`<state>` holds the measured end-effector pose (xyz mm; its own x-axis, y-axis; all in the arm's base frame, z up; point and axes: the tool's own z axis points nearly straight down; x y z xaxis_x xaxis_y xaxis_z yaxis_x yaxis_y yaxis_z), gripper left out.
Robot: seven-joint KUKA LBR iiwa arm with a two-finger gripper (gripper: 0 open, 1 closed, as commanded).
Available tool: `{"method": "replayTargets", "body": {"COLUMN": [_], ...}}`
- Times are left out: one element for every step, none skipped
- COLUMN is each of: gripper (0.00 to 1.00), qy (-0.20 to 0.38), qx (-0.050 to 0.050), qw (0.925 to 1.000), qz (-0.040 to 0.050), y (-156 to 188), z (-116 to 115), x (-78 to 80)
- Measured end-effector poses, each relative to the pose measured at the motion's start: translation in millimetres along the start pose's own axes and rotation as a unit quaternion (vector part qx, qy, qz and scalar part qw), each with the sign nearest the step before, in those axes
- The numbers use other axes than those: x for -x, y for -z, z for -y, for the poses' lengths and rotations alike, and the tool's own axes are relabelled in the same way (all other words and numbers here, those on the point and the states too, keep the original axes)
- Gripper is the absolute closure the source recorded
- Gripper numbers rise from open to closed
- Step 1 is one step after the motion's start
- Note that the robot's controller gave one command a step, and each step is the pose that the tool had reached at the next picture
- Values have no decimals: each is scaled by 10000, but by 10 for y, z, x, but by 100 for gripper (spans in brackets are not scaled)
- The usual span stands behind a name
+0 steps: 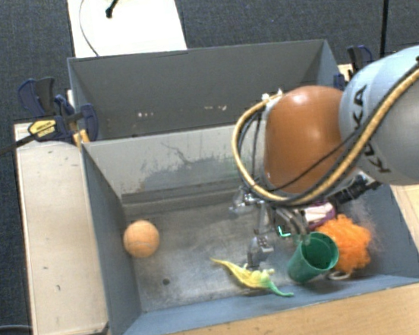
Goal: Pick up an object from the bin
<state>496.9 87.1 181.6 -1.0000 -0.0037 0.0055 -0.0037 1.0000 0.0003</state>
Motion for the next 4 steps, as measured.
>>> {"method": "replayTargets", "body": {"gripper": [0, 0, 0, 0], "qy": [-15, -224, -350, -415], "qx": [3, 13, 32, 18], "qw": [10000, 9997, 9994, 9991], "qz": [39, 80, 73, 117], "y": [35, -402, -894, -1010], "z": [4, 158, 605, 732], "x": [19, 85, 56, 89]}}
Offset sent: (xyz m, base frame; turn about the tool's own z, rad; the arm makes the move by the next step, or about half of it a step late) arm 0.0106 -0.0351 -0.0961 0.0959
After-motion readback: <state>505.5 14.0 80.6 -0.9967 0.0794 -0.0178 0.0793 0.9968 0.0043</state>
